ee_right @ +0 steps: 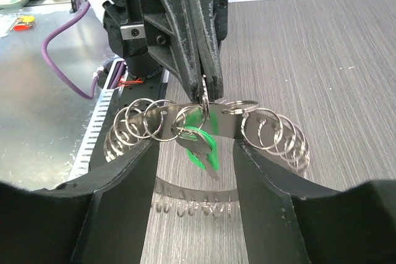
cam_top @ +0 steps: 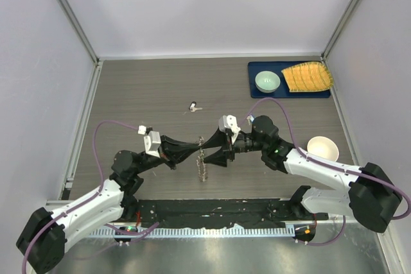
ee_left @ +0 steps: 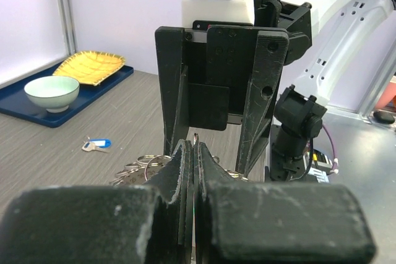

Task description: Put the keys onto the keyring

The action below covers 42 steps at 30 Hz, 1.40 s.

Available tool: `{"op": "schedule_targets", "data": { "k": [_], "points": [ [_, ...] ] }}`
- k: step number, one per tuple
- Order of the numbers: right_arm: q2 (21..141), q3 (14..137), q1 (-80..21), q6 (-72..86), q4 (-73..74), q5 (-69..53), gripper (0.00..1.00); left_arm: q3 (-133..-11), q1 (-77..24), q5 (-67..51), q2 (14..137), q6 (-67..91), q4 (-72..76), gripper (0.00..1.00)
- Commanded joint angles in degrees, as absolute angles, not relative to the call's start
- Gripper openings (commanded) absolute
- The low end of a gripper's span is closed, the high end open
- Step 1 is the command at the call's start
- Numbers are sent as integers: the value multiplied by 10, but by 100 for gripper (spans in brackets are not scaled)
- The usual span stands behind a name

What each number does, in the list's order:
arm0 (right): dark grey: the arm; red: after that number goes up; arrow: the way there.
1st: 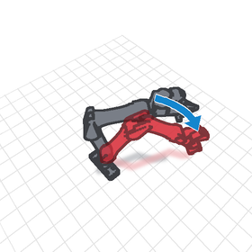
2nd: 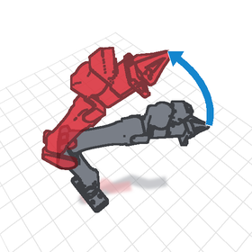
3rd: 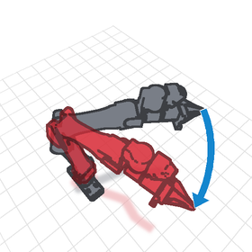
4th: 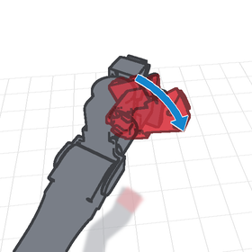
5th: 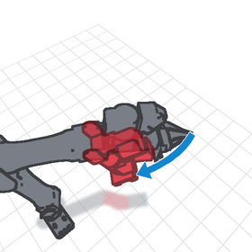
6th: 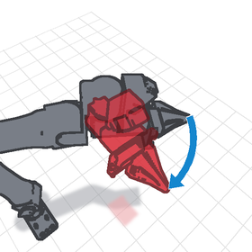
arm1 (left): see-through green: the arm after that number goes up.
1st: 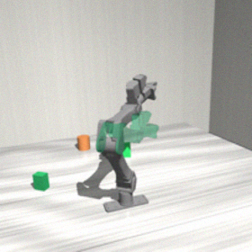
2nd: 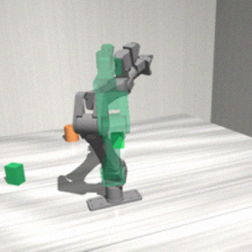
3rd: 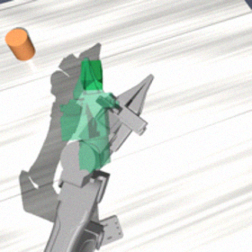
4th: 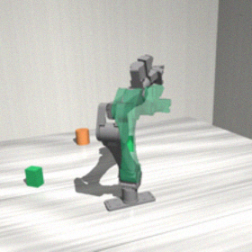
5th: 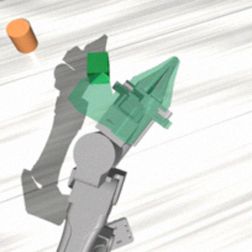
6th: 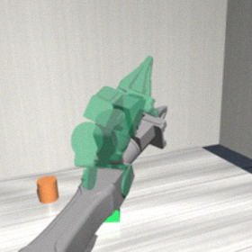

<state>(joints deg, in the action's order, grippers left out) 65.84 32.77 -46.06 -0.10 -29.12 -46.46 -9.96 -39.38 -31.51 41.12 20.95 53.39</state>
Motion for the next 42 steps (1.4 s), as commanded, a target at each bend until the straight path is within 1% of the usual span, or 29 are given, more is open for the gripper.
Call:
{"op": "schedule_targets", "data": {
  "k": [1, 2, 5, 6, 7, 8, 9, 11, 12, 13, 16, 22, 24, 25, 26, 27, 29, 32, 38, 39, 42],
  "points": [
    [665, 348, -463, -3, -336, -497, 56, -116, -397, -324, 420, 215, 607, 0],
    [667, 348, -463, -2, -344, -495, 55, -116, -397, -324, 423, 215, 609, 0],
    [672, 349, -463, -2, -346, -494, 45, -116, -397, -325, 430, 215, 616, 0],
    [672, 350, -463, -2, -347, -492, 40, -116, -398, -323, 432, 214, 617, 0],
    [674, 350, -463, -2, -348, -492, 31, -115, -398, -322, 432, 215, 620, 0],
    [675, 351, -463, -2, -348, -492, 28, -114, -398, -320, 432, 214, 621, 0],
    [676, 351, -463, -2, -349, -490, 18, -114, -398, -318, 432, 213, 622, 0],
    [677, 350, -462, -2, -347, -487, 10, -113, -398, -314, 433, 212, 627, 0],
    [675, 349, -462, -2, -345, -483, 2, -112, -399, -313, 434, 211, 627, 0],
    [674, 350, -462, -2, -340, -476, 1, -112, -398, -308, 433, 208, 627, 0],
    [660, 361, -463, -25, -292, -446, 1, -106, -398, -291, 430, 200, 627, 0],
    [621, 408, -462, -90, -112, -377, 1, -78, -399, -244, 409, 190, 635, 2],
    [616, 430, -463, -102, -78, -349, 1, -64, -399, -222, 401, 191, 649, 5],
    [614, 436, -462, -106, -65, -339, 1, -60, -399, -215, 398, 191, 650, 8],
    [613, 443, -462, -114, -42, -326, 1, -56, -398, -210, 396, 191, 652, 9],
    [613, 458, -462, -119, -32, -320, 1, -53, -399, -202, 391, 192, 651, 10],
    [618, 475, -463, -130, -4, -309, 1, -43, -399, -196, 379, 193, 651, 16],
    [631, 518, -463, -148, 46, -301, 1, -33, -398, -185, 358, 199, 637, 22],
    [654, 574, -462, -178, 112, -289, 1, -46, -398, -161, 316, 196, 545, 29],
    [655, 579, -462, -184, 119, -287, 1, -52, -399, -161, 317, 192, 516, 30],
    [660, 598, -462, -189, 141, -281, 1, -68, -399, -167, 337, 180, 492, 35]
  ]
}}
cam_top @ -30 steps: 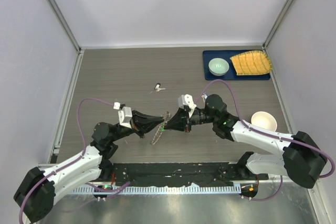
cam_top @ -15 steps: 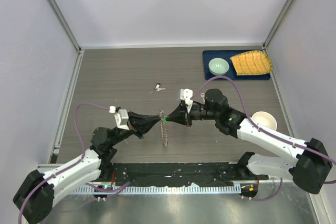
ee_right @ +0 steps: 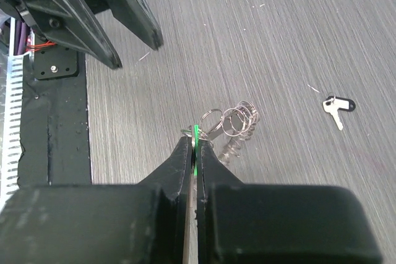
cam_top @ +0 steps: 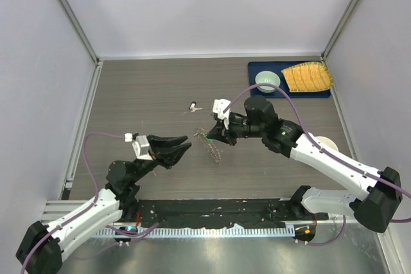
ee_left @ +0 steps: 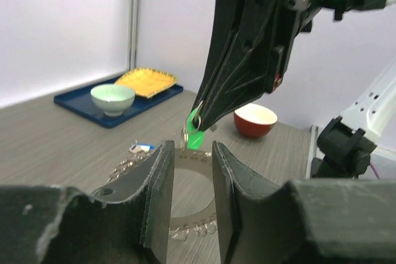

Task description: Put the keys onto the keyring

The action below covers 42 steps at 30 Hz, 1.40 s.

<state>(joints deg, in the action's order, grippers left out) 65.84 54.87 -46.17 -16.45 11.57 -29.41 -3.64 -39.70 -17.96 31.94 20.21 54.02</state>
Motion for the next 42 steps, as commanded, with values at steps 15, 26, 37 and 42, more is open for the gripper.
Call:
{"op": "schedule_targets", "data": {
  "k": [15, 26, 37, 42],
  "points": [
    [658, 606, -467, -197, 163, -273, 1, -166, -401, -251, 486, 146, 476, 36],
    [650, 599, -468, -199, 161, -268, 1, -196, -405, -293, 521, 128, 425, 20],
    [645, 594, -468, -198, 157, -274, 1, -222, -410, -301, 546, 114, 404, 18],
    [644, 594, -468, -196, 155, -279, 1, -223, -412, -292, 550, 111, 397, 18]
  ]
}}
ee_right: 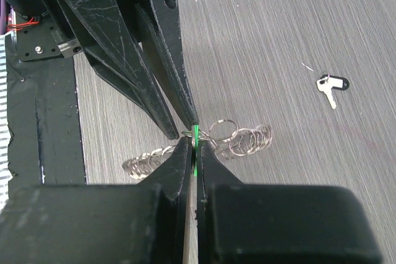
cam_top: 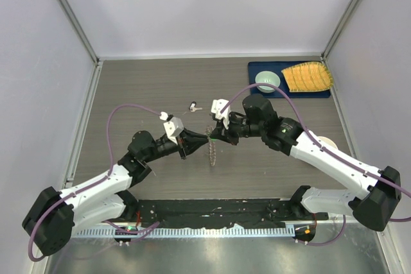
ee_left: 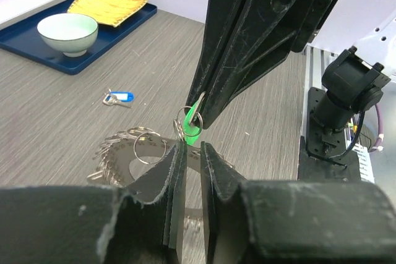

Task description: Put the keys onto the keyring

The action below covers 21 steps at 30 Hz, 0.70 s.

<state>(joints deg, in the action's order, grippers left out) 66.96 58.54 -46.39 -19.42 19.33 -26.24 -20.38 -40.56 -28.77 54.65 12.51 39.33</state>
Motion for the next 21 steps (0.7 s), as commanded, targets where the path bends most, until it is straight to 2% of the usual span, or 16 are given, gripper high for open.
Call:
{"op": "schedule_targets", "data": {
  "k": [1, 9, 19, 21],
  "points": [
    [644, 594, -469, -197, 154, -279, 1, -223, -412, -287, 549, 110, 397, 18],
    [645, 595, -472, -196, 153, -283, 1, -228, -417, -277, 555, 99, 397, 22],
    [646, 596, -478, -198, 156, -288, 1, -229, -424, -259, 569, 94, 413, 23],
    [643, 594, -478, -199, 157, -283, 1, -222, -424, -252, 563, 91, 414, 27]
  ]
}}
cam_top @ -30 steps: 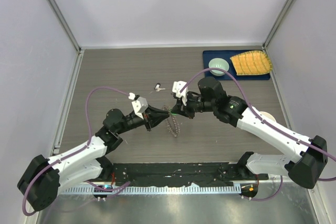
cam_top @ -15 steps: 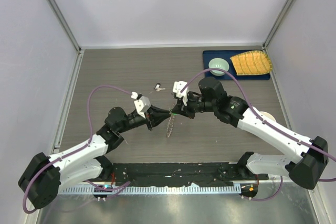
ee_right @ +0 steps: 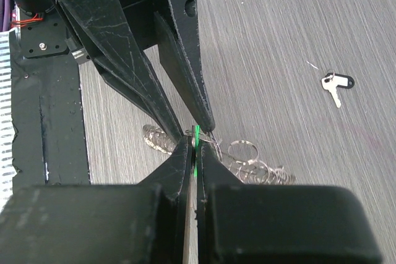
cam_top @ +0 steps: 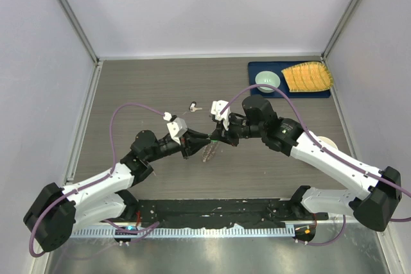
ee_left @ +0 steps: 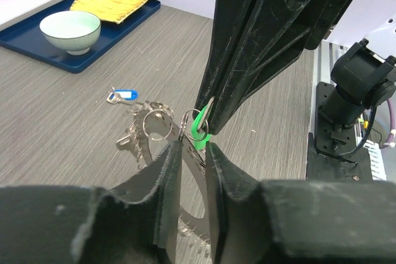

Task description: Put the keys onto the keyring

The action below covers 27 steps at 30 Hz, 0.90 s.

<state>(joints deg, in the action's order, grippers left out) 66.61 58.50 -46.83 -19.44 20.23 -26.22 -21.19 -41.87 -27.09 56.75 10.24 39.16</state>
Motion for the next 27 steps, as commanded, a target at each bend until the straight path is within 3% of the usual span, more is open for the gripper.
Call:
{"op": "schedule_targets", "data": {
  "k": [1, 6, 12, 27],
  "points": [
    [642, 594, -479, -199, 157, -280, 1, -220, -425, -248, 556, 89, 415, 28],
    [636, 592, -478, -200, 159, -278, 1, -206, -425, -250, 548, 82, 427, 31],
    [632, 592, -478, -204, 163, -267, 1, -200, -425, -272, 551, 95, 442, 27],
    [626, 592, -478, -206, 174, -249, 1, -155, -433, -262, 500, 143, 432, 34]
  ]
}}
